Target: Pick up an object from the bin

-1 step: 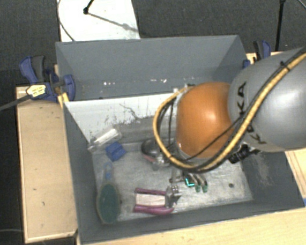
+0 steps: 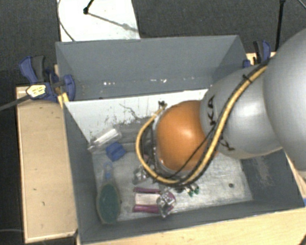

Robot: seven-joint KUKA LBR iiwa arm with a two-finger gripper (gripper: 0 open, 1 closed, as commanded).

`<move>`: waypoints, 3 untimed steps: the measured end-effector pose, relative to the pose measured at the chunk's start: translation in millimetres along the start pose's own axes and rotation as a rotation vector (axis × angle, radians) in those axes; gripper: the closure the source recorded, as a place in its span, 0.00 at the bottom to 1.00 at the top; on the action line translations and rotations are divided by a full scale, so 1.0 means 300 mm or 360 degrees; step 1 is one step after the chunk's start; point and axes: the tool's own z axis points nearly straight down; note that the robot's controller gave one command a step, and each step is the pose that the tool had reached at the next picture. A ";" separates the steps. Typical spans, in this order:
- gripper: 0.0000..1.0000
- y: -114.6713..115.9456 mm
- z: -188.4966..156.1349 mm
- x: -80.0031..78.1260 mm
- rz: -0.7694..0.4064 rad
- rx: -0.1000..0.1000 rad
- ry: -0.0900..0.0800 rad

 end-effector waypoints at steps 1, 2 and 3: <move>1.00 -0.004 0.000 -0.012 0.0009 0.0002 -0.0025; 1.00 -0.021 -0.340 0.000 0.0139 0.0003 -0.0006; 0.00 -0.019 -0.324 0.005 0.0143 0.0000 0.0006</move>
Offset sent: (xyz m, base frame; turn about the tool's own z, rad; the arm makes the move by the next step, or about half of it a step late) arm 0.0000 0.0000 0.0000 0.0000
